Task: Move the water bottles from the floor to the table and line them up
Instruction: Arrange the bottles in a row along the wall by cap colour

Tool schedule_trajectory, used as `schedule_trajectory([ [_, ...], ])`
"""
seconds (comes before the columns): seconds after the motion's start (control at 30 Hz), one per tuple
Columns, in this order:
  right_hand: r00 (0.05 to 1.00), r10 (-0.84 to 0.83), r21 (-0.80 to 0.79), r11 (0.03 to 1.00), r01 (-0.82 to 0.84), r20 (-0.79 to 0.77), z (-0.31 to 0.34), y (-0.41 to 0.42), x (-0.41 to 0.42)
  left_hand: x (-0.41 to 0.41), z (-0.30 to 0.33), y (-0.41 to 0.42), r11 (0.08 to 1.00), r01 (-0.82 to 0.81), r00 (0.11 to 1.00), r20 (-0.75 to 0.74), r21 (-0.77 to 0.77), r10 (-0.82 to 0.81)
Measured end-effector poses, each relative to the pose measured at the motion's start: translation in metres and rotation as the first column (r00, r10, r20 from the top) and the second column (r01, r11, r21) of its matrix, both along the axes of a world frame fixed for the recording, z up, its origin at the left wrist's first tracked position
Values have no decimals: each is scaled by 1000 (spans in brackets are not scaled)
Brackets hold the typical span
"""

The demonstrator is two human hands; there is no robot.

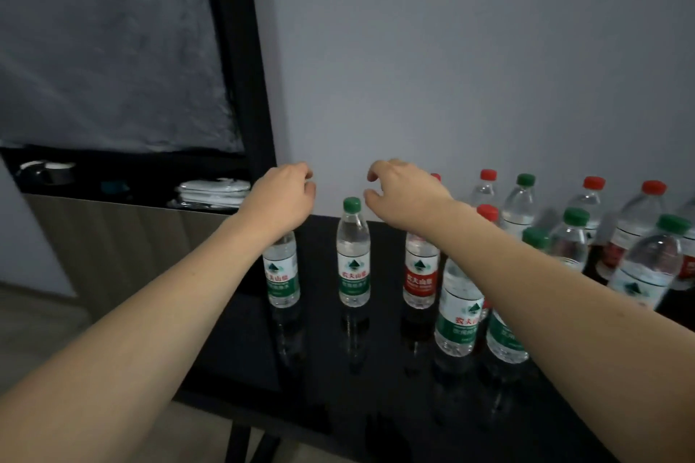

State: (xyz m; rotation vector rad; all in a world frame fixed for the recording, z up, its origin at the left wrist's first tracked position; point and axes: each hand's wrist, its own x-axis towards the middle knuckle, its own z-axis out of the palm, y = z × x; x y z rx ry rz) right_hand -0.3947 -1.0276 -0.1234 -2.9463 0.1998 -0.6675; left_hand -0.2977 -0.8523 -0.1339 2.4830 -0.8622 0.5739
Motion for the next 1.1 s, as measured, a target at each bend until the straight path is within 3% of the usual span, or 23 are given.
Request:
schedule_trajectory([
  [0.17,976,-45,-2,999,46,-214,-24,14,68,50,-25,19,994,-91,994,-62,66,95],
  [0.37,937,-80,-34,997,73,-340,-47,-7,112,84,-62,20,997,-76,985,-152,27,79],
  [0.53,962,-54,12,998,60,-267,-63,-15,123,95,-75,18,997,-41,988,-149,-58,32],
  [0.73,970,-65,47,996,78,-235,-66,-9,115,94,-86,27,995,16,961,-273,-96,-41],
  [0.93,982,-53,124,989,76,-179,-69,-9,117,99,-91,24,985,-32,979,-205,-170,-3],
  [1.1,991,-61,187,979,82,-117,-55,-17,164,139,-77,15,974,-25,986,-165,-227,-14],
])
